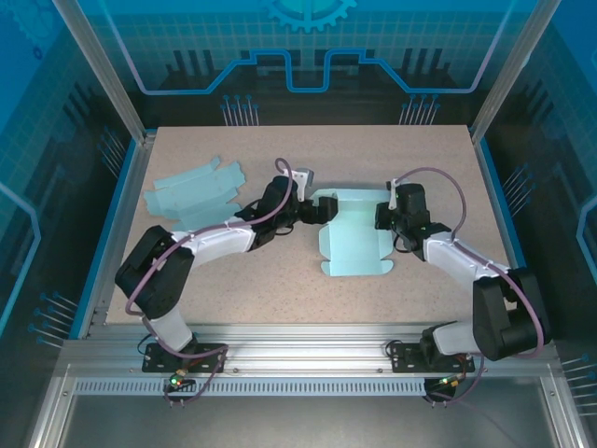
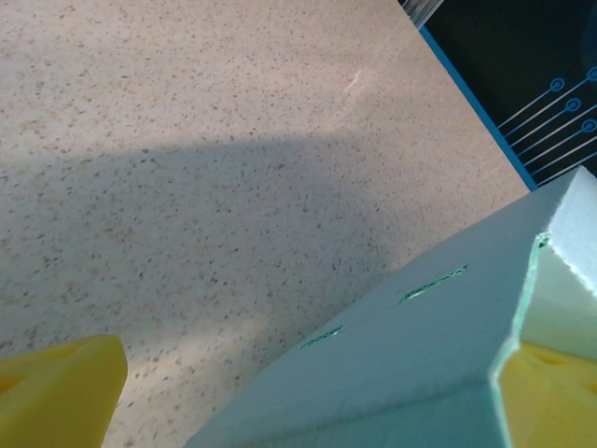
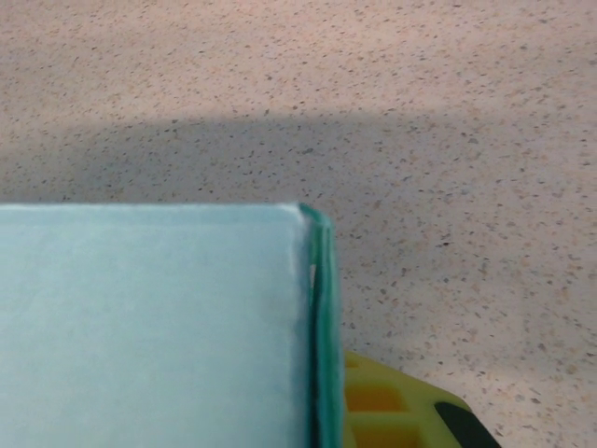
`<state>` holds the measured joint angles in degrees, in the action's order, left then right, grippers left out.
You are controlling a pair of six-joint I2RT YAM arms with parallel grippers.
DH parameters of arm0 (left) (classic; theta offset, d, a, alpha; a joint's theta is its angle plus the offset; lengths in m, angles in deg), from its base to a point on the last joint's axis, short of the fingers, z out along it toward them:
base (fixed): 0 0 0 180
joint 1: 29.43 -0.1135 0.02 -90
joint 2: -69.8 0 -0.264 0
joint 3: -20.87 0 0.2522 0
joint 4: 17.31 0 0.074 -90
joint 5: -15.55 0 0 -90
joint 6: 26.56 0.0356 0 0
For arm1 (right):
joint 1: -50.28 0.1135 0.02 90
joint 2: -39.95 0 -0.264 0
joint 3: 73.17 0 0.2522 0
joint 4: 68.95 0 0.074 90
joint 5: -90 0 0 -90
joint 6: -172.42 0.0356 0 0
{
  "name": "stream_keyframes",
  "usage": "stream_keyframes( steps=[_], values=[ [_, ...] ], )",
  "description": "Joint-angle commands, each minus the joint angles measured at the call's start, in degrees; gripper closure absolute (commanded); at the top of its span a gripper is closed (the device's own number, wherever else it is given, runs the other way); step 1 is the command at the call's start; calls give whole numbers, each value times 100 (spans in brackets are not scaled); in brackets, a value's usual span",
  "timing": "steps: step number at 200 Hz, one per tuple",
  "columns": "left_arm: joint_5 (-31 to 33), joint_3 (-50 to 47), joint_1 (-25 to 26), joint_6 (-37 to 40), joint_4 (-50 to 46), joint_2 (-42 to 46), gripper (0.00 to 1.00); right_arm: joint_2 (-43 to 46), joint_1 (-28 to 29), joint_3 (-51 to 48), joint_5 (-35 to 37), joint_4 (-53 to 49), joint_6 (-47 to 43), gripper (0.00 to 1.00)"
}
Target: Fold the paper box
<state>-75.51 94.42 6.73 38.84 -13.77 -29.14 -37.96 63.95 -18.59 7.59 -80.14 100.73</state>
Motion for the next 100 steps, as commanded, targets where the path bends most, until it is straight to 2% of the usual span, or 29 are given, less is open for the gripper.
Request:
stream_keyframes(
  steps=[1,33,56,100],
  values=[
    [61,377,143,-232,459,-317,1,156,-20,-91,21,174,-47,100],
    [553,206,170,-322,557,-235,1,153,-21,-105,62,194,-29,100],
    [1023,-194,156,-149,503,221,1,112,-22,-92,117,194,-14,100],
    [1458,-1010,162,53,-86,1260,1,65,-28,-65,148,174,-24,100]
  ],
)
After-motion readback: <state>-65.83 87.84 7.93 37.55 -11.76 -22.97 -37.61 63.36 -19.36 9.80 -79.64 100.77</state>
